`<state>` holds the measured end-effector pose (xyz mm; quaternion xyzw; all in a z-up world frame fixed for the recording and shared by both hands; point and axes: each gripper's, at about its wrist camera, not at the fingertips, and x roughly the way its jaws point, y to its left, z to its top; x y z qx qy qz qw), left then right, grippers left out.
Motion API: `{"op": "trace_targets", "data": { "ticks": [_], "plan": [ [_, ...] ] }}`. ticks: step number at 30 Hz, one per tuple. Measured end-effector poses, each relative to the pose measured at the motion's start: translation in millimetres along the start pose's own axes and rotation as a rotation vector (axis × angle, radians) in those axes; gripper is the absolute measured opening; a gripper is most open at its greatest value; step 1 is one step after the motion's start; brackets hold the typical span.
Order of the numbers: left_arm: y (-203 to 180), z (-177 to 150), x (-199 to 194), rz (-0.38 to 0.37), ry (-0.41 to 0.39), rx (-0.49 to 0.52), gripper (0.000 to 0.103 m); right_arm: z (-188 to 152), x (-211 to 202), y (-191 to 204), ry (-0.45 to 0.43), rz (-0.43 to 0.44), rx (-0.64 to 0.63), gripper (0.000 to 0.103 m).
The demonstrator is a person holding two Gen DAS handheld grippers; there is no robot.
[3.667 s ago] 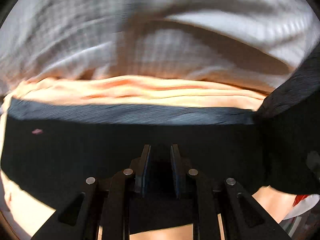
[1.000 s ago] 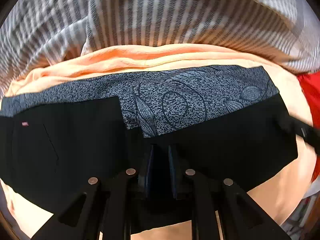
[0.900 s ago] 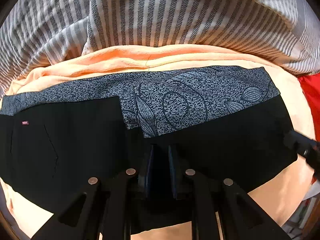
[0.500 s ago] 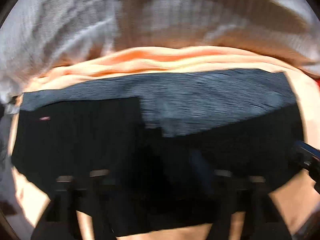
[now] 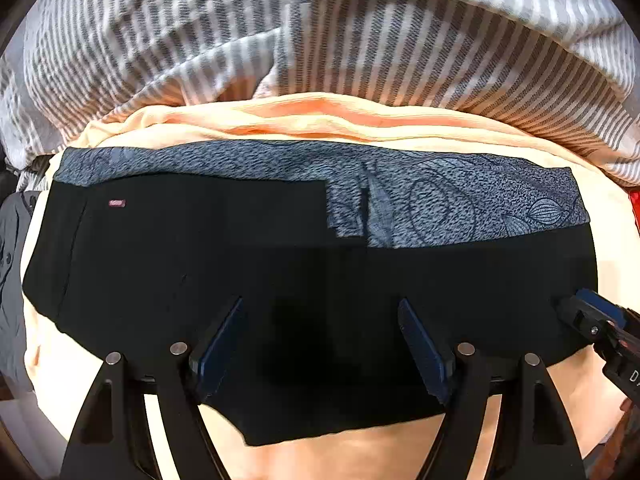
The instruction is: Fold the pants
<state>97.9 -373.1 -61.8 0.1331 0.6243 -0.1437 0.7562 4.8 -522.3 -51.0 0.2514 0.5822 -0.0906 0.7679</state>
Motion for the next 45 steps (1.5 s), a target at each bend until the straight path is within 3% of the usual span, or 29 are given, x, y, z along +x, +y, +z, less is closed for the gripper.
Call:
{"op": "trace_targets", "data": {
  "ticks": [3, 5, 12, 19, 25, 27, 29, 32, 35, 41, 45],
  "plan": [
    [13, -2, -4, -0.015, 0.004, -0.009, 0.079, 2, 3, 14, 0.006, -0.030, -0.027, 0.067],
    [24, -4, -5, -0.023, 0.006, -0.015, 0.079, 2, 4, 25, 0.006, -0.068, -0.043, 0.071],
    [73, -15, -7, -0.053, 0.012, -0.049, 0.079, 3, 5, 52, 0.039, -0.127, -0.055, 0.075],
    [122, -33, -19, -0.059, 0.002, -0.108, 0.079, 1, 6, 87, 0.080, -0.065, -0.049, 0.075],
    [148, -55, -32, -0.065, 0.005, -0.191, 0.079, 3, 6, 134, 0.046, 0.043, -0.100, 0.075],
    [155, -62, -33, -0.062, 0.011, -0.209, 0.079, 3, 14, 147, 0.055, 0.071, -0.113, 0.068],
    [160, -63, -32, -0.063, 0.025, -0.236, 0.079, 0, 29, 149, 0.103, 0.109, -0.091, 0.058],
    [160, -66, -32, -0.084, 0.031, -0.269, 0.079, -9, 62, 138, 0.185, 0.102, -0.012, 0.050],
    [157, -68, -31, -0.100, 0.037, -0.277, 0.079, -9, 63, 132, 0.167, 0.131, 0.013, 0.048],
    [169, -70, -28, -0.124, 0.048, -0.332, 0.079, -11, 63, 142, 0.176, 0.092, -0.064, 0.048],
    [191, -71, -26, -0.133, 0.037, -0.404, 0.079, -10, 63, 142, 0.170, 0.103, -0.042, 0.055]
  ]
}}
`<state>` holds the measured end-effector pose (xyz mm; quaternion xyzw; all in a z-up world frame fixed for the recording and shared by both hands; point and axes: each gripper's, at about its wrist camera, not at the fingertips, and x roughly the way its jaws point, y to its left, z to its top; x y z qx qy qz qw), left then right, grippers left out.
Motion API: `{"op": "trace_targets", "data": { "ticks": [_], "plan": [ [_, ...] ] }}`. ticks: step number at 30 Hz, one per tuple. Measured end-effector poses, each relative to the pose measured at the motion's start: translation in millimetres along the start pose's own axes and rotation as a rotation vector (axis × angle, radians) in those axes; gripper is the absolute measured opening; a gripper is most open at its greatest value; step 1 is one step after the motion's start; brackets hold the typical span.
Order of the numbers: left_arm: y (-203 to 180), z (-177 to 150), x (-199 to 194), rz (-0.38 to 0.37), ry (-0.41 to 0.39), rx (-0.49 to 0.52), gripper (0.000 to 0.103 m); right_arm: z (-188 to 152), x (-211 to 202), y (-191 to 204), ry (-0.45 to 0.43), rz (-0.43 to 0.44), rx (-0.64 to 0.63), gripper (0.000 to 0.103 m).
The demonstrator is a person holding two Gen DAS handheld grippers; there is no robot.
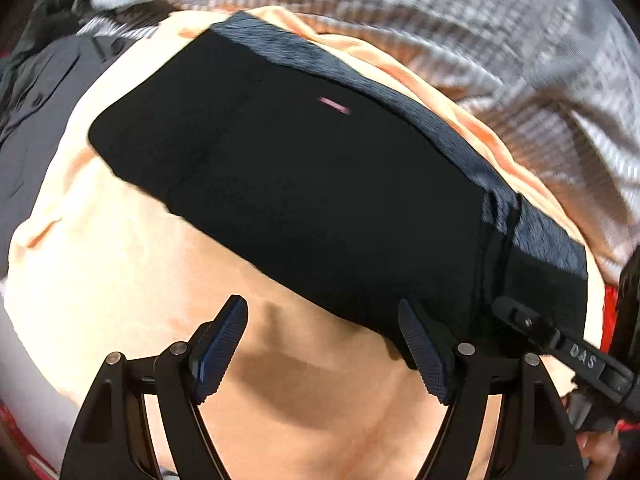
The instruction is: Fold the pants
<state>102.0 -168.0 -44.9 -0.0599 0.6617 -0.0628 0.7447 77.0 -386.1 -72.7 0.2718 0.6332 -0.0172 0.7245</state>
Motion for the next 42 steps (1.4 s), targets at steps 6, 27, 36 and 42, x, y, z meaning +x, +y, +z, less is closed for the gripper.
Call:
{"op": "trace_targets", "data": {
  "ticks": [6, 27, 36, 42],
  "plan": [
    [38, 11, 0, -0.041, -0.012, -0.116, 0.079, -1, 0, 21, 0.008, -0.081, -0.100, 0.061],
    [118, 55, 31, -0.409, -0.090, -0.369, 0.079, -11, 8, 37, 0.009, -0.189, -0.253, 0.076],
    [114, 69, 38, -0.457, -0.137, -0.332, 0.079, -6, 18, 48, 0.013, -0.198, -0.245, 0.078],
    [106, 74, 41, -0.417, -0.165, -0.360, 0.088, -5, 21, 52, 0.010, -0.199, -0.255, 0.078]
  ]
}}
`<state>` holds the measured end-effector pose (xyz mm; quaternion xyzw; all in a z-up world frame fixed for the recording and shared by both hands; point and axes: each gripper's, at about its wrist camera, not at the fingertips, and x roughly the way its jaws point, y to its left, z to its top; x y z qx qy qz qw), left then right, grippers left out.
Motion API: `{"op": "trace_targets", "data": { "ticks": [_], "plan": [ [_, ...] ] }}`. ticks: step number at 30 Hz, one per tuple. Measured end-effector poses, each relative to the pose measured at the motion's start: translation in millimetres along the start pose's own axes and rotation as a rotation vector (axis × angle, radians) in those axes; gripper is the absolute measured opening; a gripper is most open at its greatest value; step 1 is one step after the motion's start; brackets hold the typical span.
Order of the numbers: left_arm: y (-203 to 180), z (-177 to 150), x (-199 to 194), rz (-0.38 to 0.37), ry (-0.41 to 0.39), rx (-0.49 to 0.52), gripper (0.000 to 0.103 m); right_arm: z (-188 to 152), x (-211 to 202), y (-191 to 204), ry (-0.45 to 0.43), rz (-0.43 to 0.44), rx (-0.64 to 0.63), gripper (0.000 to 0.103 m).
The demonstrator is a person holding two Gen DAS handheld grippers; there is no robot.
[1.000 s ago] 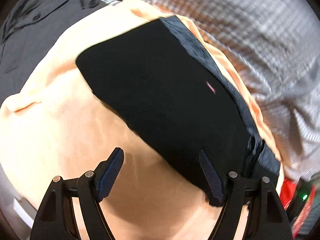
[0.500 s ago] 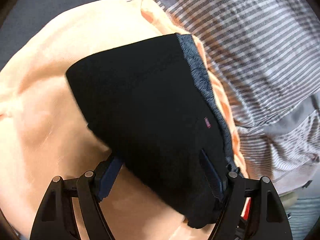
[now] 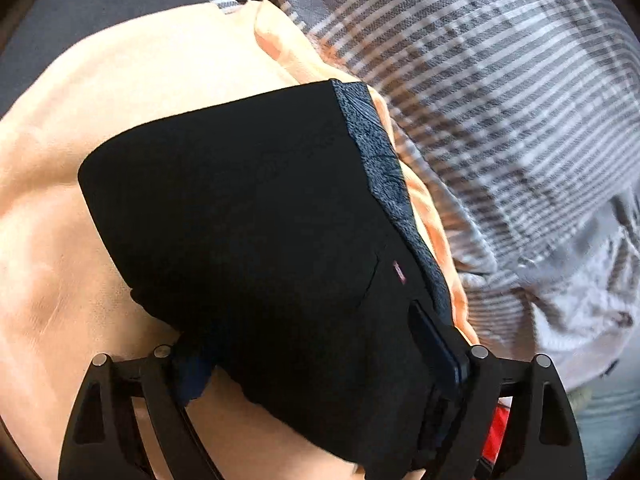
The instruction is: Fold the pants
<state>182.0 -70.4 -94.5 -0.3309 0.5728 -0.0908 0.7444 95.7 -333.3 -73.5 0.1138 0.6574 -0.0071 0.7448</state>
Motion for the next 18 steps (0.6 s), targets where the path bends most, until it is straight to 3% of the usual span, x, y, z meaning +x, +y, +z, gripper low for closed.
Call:
{"op": "trace_targets", "data": {
  "ticks": [2, 3, 4, 7, 13, 18],
  "plan": [
    [-8, -1, 0, 0.099, -0.017, 0.024, 0.069, 0, 0, 0, 0.000, -0.001, 0.000, 0.078],
    [-8, -1, 0, 0.143, -0.020, 0.035, 0.046, 0, -1, 0, 0.000, -0.001, 0.001, 0.078],
    [-7, -1, -1, 0.182, -0.021, 0.037, 0.033, 0, -1, 0, 0.001, 0.000, 0.001, 0.078],
    [-6, 0, -7, 0.168, -0.019, 0.030, 0.026, 3, -6, 0, 0.008, 0.006, 0.003, 0.078],
    [-63, -21, -17, 0.331, -0.098, 0.314, 0.024, 24, -45, 2, -0.026, 0.043, 0.017, 0.078],
    [-94, -39, -24, 0.397, -0.126, 0.503, 0.024, 69, -81, 14, -0.016, 0.163, 0.000, 0.078]
  ]
}}
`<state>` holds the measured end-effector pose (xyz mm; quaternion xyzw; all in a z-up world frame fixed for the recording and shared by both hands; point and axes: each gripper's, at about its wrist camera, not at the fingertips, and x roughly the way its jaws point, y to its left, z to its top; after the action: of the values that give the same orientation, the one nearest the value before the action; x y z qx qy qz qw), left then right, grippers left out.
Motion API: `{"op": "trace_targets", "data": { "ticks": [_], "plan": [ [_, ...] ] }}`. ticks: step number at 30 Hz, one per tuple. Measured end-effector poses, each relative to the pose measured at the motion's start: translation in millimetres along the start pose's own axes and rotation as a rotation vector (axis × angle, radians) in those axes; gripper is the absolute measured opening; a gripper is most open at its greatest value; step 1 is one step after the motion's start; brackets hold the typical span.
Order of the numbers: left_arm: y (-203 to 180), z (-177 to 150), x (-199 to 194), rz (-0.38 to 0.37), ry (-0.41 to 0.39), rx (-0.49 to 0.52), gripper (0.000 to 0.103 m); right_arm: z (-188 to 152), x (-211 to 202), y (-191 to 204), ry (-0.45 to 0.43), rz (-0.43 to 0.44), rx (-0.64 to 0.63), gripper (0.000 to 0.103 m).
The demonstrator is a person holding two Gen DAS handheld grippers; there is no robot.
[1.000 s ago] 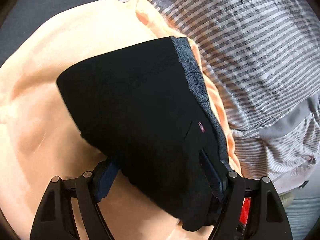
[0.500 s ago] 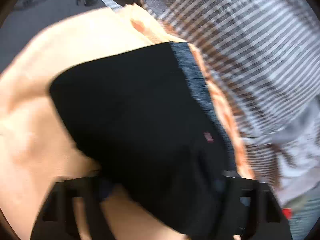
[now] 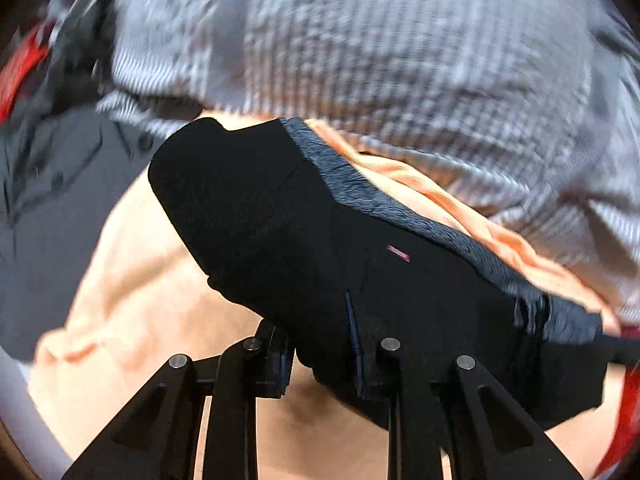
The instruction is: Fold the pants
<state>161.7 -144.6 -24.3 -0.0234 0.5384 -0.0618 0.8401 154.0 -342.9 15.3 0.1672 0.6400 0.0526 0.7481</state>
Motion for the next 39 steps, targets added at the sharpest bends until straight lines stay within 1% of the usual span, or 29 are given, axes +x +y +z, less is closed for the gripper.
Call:
{"op": "trace_targets", "data": {
  "ticks": [2, 3, 4, 5, 8, 9, 13, 14, 15, 17, 19, 20, 23, 26, 28, 29, 30, 31, 32, 33, 35, 36, 39],
  "plan": [
    [-5, -1, -5, 0.012, -0.012, 0.048, 0.024, 21, -7, 10, 0.013, 0.049, -0.009, 0.079],
    [-9, 1, -5, 0.014, -0.014, 0.060, 0.024, 36, -10, 20, 0.024, 0.079, -0.023, 0.081],
    [-11, 1, -6, 0.015, -0.016, 0.070, 0.024, 44, -9, 30, 0.038, 0.093, -0.036, 0.081],
    [-11, 1, -7, 0.017, -0.017, 0.079, 0.024, 59, -6, 45, 0.066, 0.105, -0.059, 0.081],
    [-13, 2, -6, 0.019, -0.021, 0.094, 0.024, 89, 3, 78, 0.120, 0.111, -0.120, 0.084],
    [-14, 3, -5, 0.022, -0.022, 0.101, 0.024, 103, 8, 96, 0.147, 0.114, -0.158, 0.086],
    [-16, 0, -7, 0.027, -0.028, 0.119, 0.024, 133, 29, 153, 0.241, 0.099, -0.283, 0.092],
    [-16, -1, -8, 0.026, -0.030, 0.122, 0.024, 137, 38, 167, 0.273, 0.097, -0.315, 0.096],
    [-16, -1, -8, 0.027, -0.031, 0.127, 0.024, 141, 52, 185, 0.328, 0.104, -0.352, 0.098],
    [-17, -1, -8, 0.026, -0.033, 0.139, 0.024, 143, 71, 207, 0.402, 0.096, -0.393, 0.098],
    [-16, -2, -8, 0.025, -0.035, 0.149, 0.024, 143, 90, 225, 0.458, 0.065, -0.438, 0.099],
    [-16, -3, -9, 0.026, -0.036, 0.156, 0.024, 141, 104, 235, 0.497, 0.037, -0.466, 0.099],
    [-18, -5, -9, 0.031, -0.045, 0.179, 0.024, 136, 134, 248, 0.568, -0.035, -0.516, 0.099],
    [-21, -7, -11, 0.041, -0.057, 0.207, 0.024, 130, 154, 250, 0.625, -0.071, -0.546, 0.098],
    [-22, -7, -11, 0.038, -0.055, 0.209, 0.024, 128, 158, 245, 0.624, -0.101, -0.555, 0.076],
    [-21, -7, -11, 0.032, -0.048, 0.209, 0.024, 128, 156, 240, 0.617, -0.090, -0.546, 0.049],
    [-21, -8, -10, 0.027, -0.041, 0.209, 0.024, 128, 154, 236, 0.603, -0.079, -0.530, 0.029],
    [-21, -8, -11, 0.021, -0.041, 0.212, 0.024, 131, 149, 230, 0.576, -0.067, -0.511, 0.022],
    [-21, -8, -13, 0.009, -0.048, 0.222, 0.024, 133, 139, 222, 0.531, -0.056, -0.492, 0.019],
    [-23, -8, -16, 0.000, -0.052, 0.230, 0.024, 134, 131, 215, 0.497, -0.045, -0.485, 0.018],
    [-32, -7, -24, -0.021, -0.062, 0.256, 0.024, 133, 114, 198, 0.442, 0.010, -0.457, 0.017],
    [-37, -7, -26, -0.027, -0.066, 0.268, 0.024, 131, 101, 184, 0.401, 0.044, -0.431, 0.017],
    [-54, -7, -40, -0.047, -0.087, 0.312, 0.024, 129, 71, 151, 0.322, 0.121, -0.337, 0.017]
  ]
}}
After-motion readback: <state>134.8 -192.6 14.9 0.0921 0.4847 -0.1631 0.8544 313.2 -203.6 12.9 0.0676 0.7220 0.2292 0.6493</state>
